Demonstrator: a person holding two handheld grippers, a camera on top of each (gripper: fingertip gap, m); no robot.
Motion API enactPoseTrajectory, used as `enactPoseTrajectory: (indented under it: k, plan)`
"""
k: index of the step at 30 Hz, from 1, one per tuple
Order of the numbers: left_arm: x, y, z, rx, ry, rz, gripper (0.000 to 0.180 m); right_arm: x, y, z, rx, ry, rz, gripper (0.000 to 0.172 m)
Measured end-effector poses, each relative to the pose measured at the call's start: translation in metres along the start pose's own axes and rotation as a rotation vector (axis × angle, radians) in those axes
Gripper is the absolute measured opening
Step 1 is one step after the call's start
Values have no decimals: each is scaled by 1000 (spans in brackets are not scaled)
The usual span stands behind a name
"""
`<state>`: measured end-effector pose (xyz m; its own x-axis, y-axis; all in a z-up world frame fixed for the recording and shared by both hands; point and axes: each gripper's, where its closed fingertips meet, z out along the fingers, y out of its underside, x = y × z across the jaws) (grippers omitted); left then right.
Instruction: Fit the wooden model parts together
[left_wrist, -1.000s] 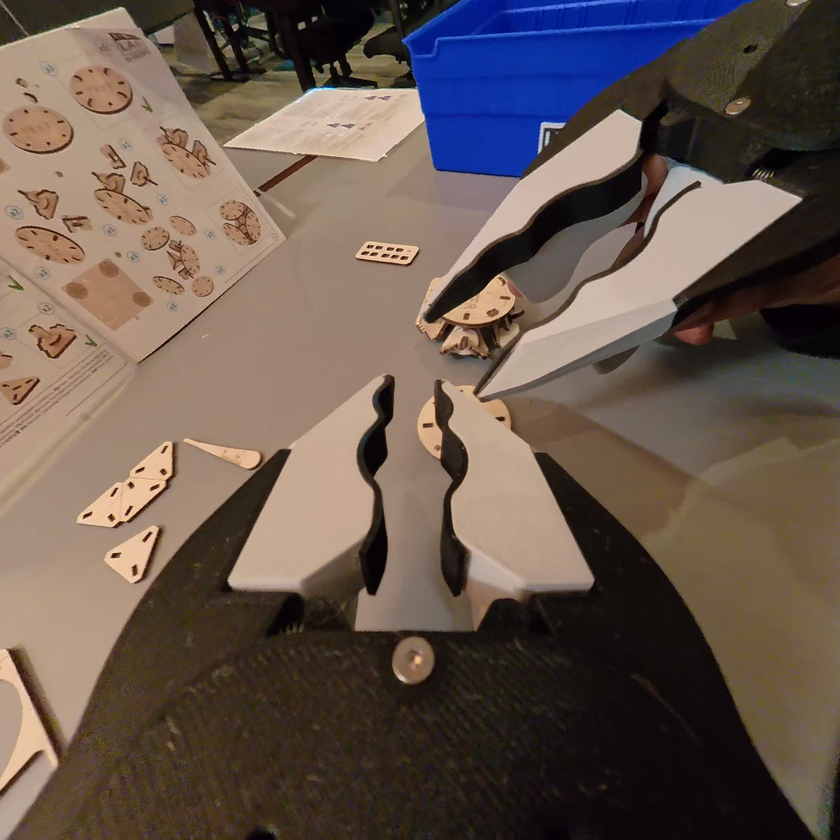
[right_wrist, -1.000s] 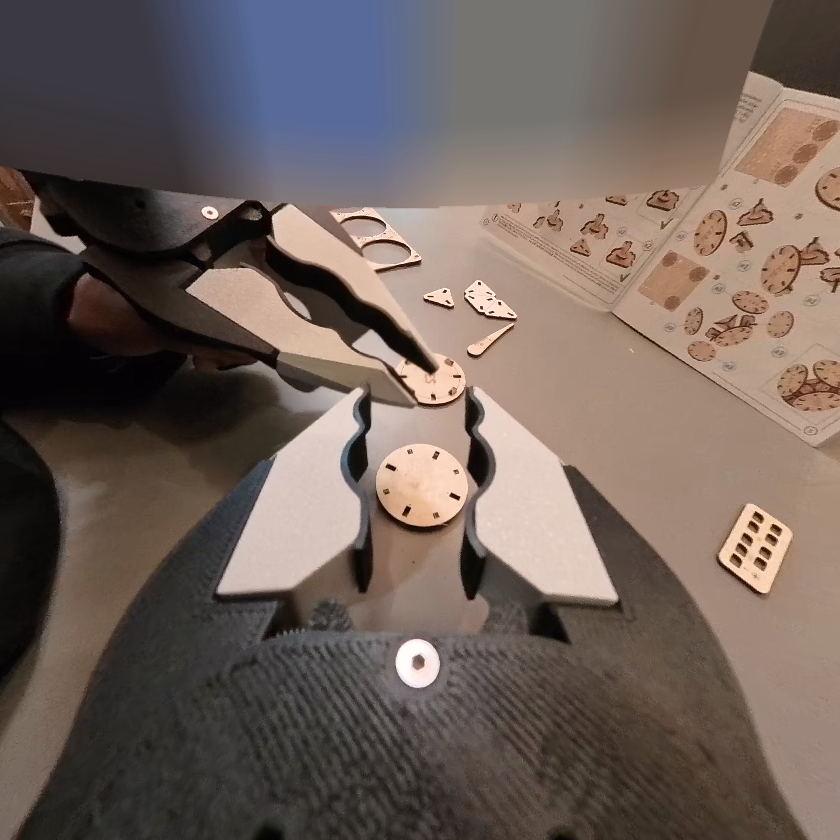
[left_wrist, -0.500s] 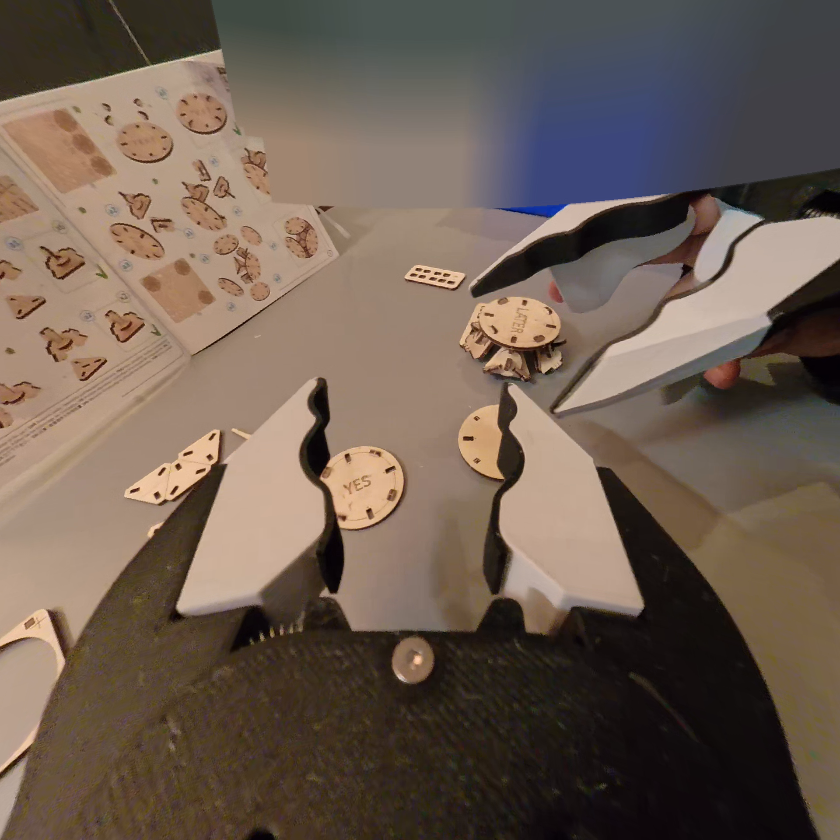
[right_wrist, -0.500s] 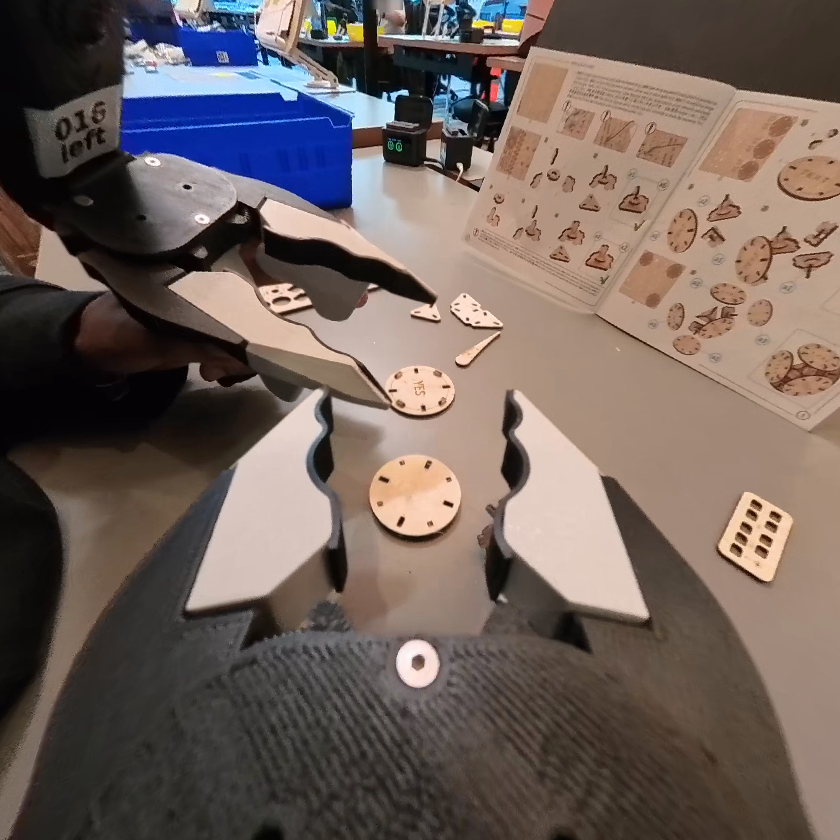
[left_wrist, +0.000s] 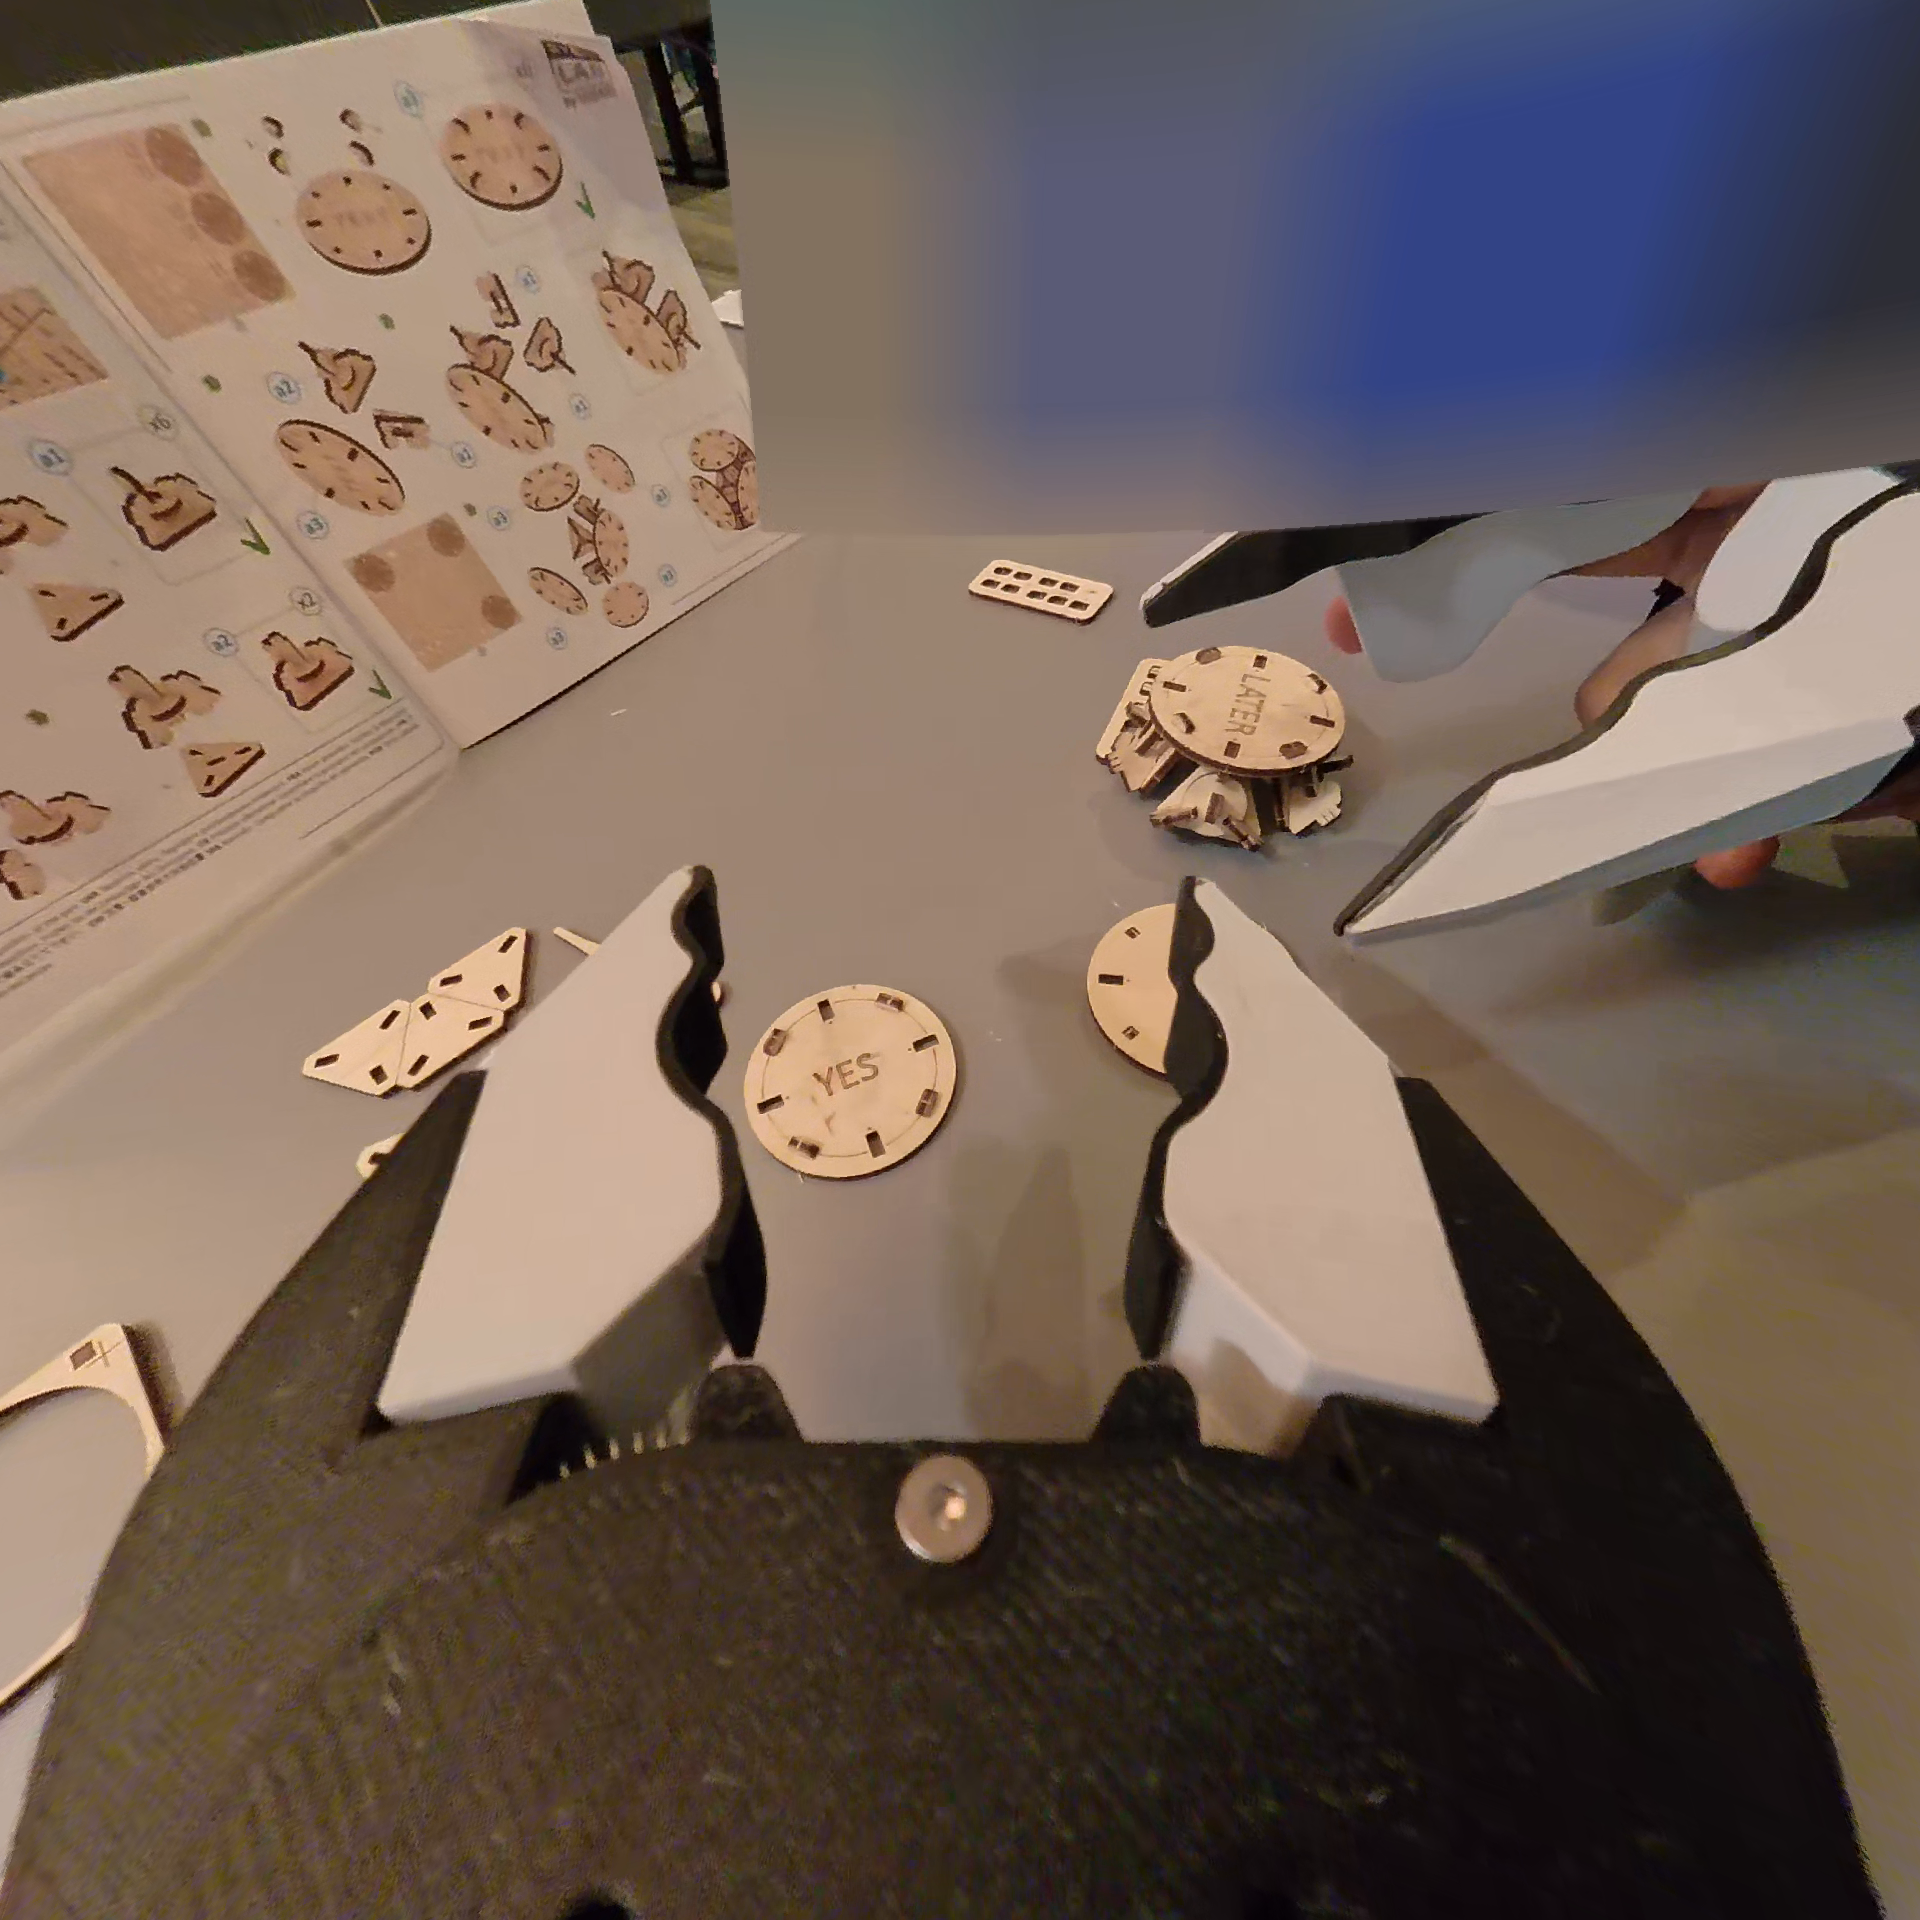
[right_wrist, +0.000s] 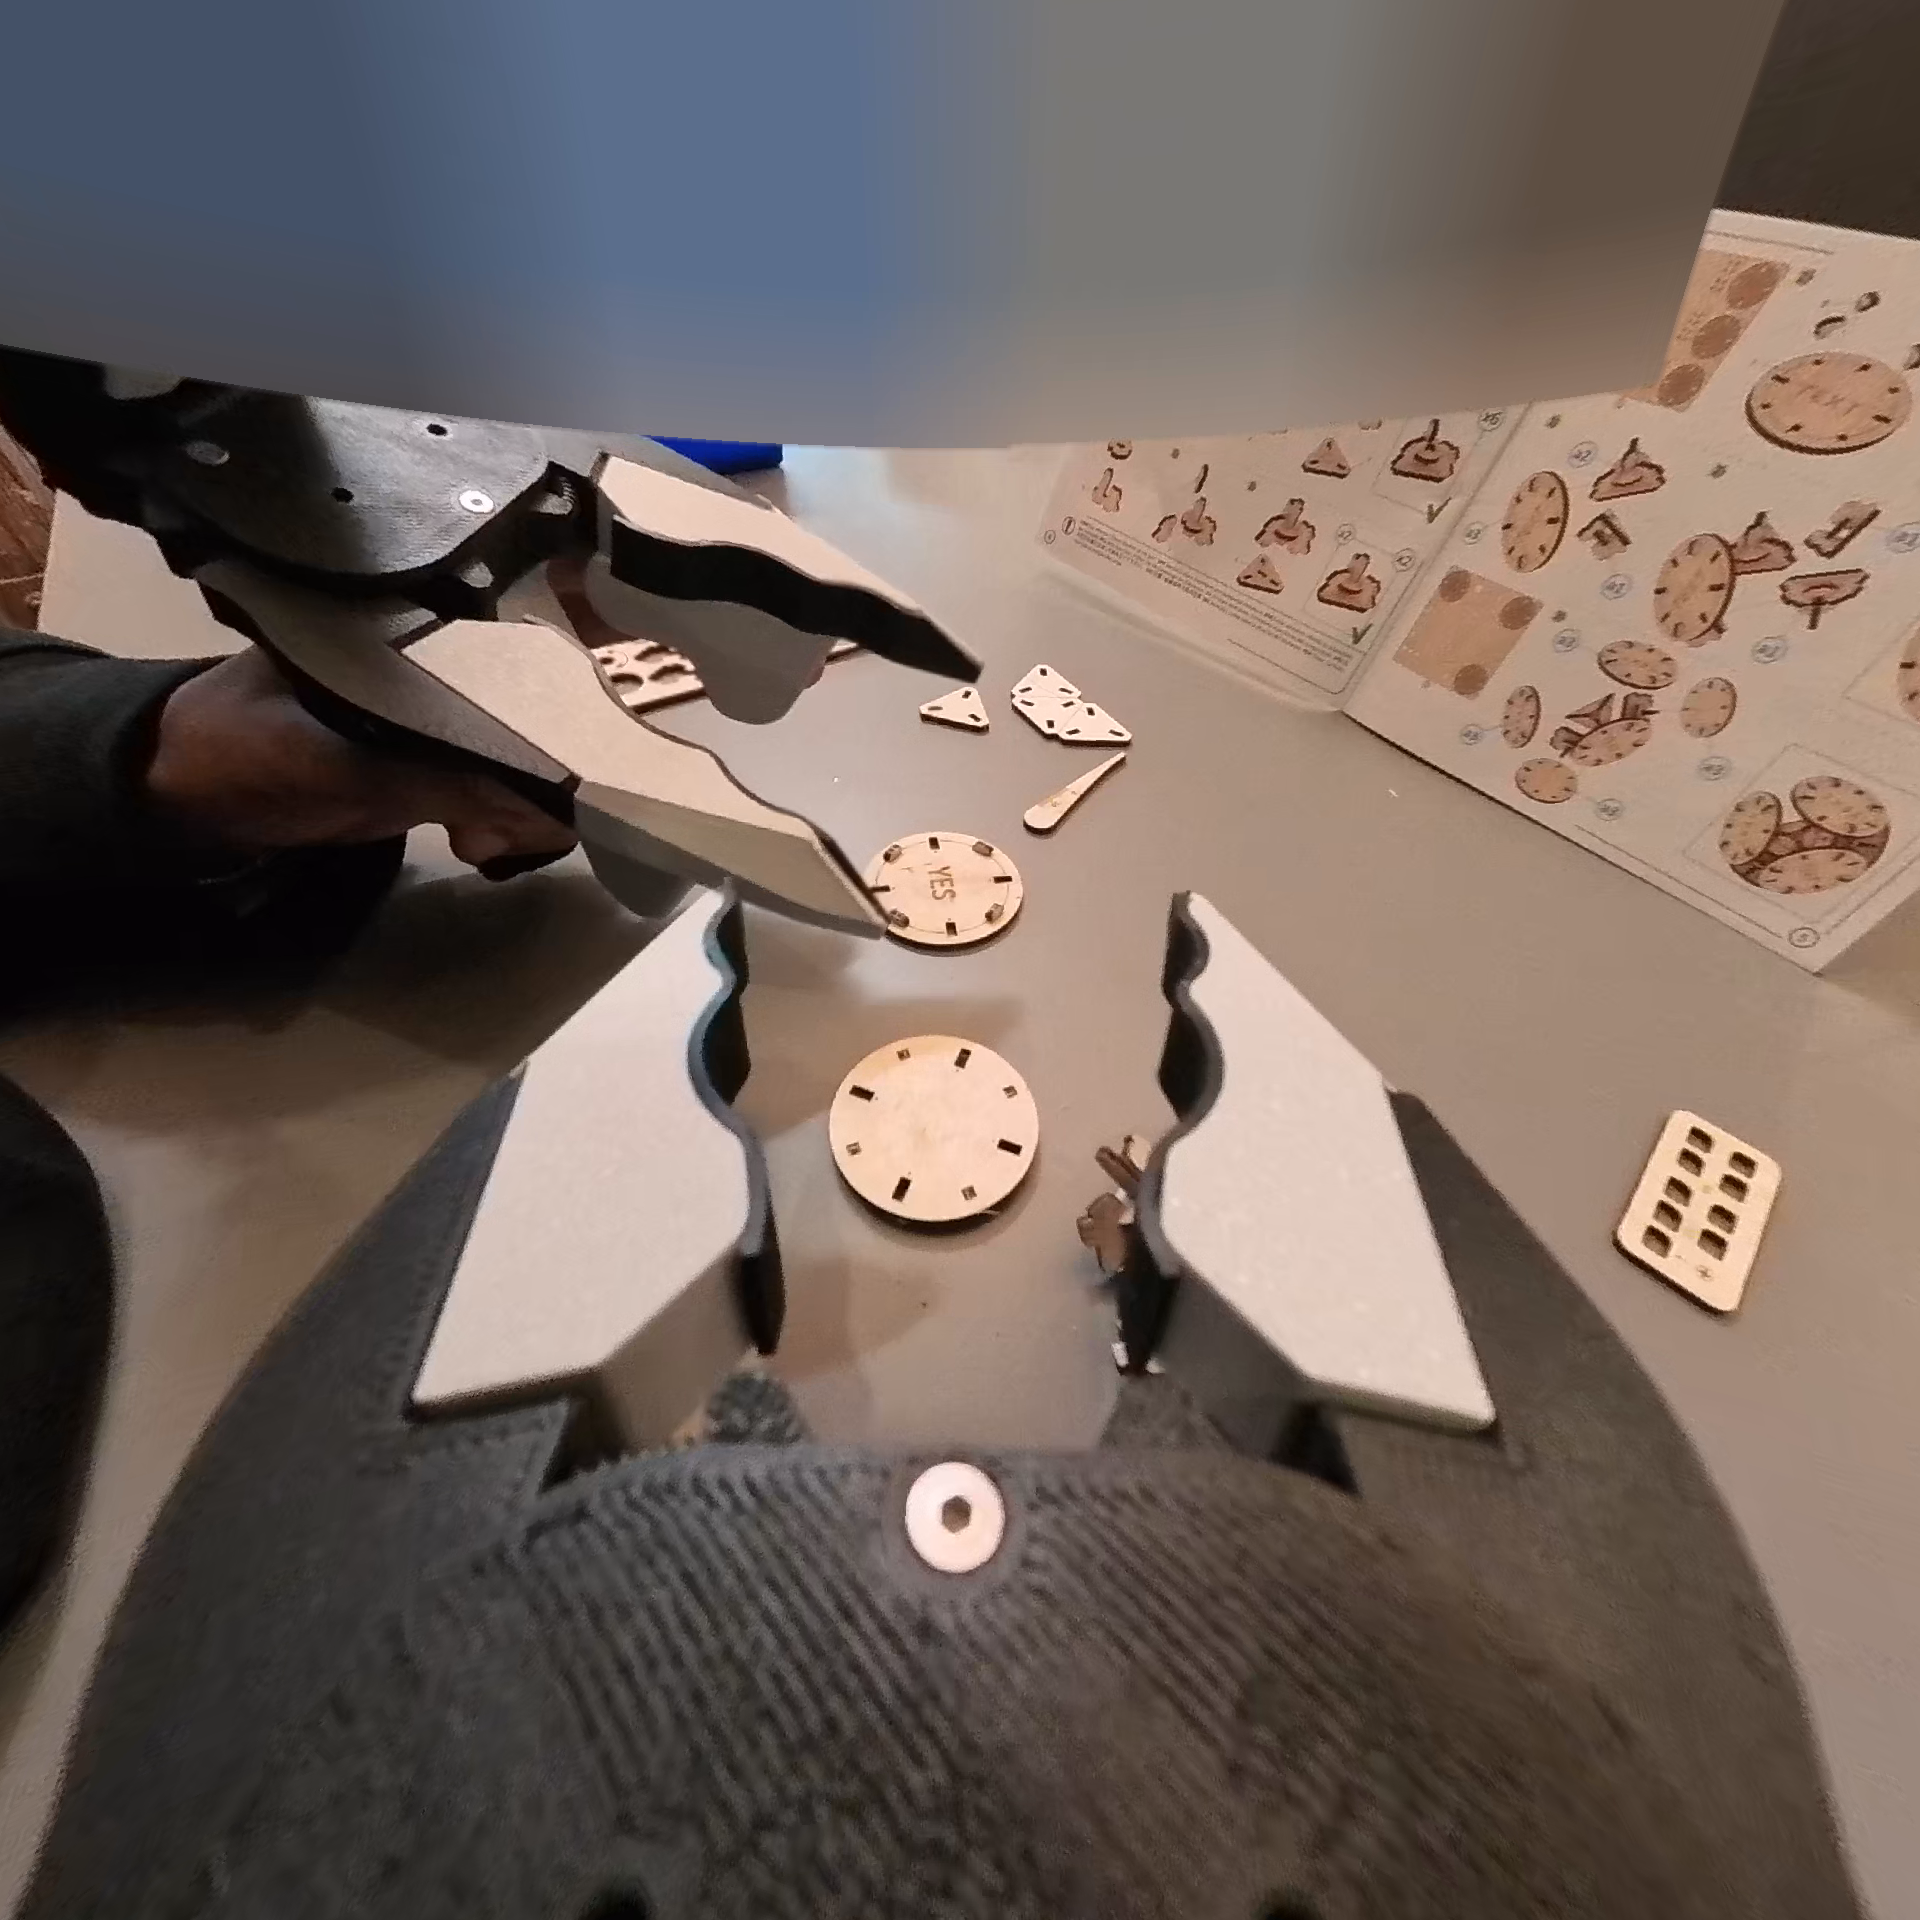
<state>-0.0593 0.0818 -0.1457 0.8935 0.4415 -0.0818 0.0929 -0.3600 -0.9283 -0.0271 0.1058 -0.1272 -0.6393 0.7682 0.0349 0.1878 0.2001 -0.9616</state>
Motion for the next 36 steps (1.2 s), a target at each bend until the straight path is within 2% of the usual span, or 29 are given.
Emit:
enactPoseTrajectory:
  k: [4,7,9,11,13,17,21,25,28,33,36]
  plan:
    - [2,2,1,-10,13,0,84,4,1,-1,-6,15,-6,80]
    - [10,5,3,-27,57,-2,82,31,18,-15,-83,124,-90,83]
    - [26,9,5,-57,146,1,79,51,24,-29,-81,168,-63,81]
    - [49,15,6,-104,270,-7,79,61,26,-38,-64,141,44,81]
    - [69,26,7,-191,364,-22,86,65,28,-42,-55,114,113,80]
    - [61,39,17,-280,275,53,90,62,49,-34,-169,104,114,80]
    - [57,44,20,-315,264,16,90,60,59,-29,-242,127,68,78]
    - [56,49,23,-357,264,-2,81,60,61,-29,-256,119,101,76]
    - [59,57,26,-407,256,41,83,60,63,-28,-263,111,121,75]
    - [59,56,27,-405,264,25,81,60,66,-27,-286,114,118,68]
    - [58,55,26,-401,260,23,81,60,63,-27,-270,124,105,70]
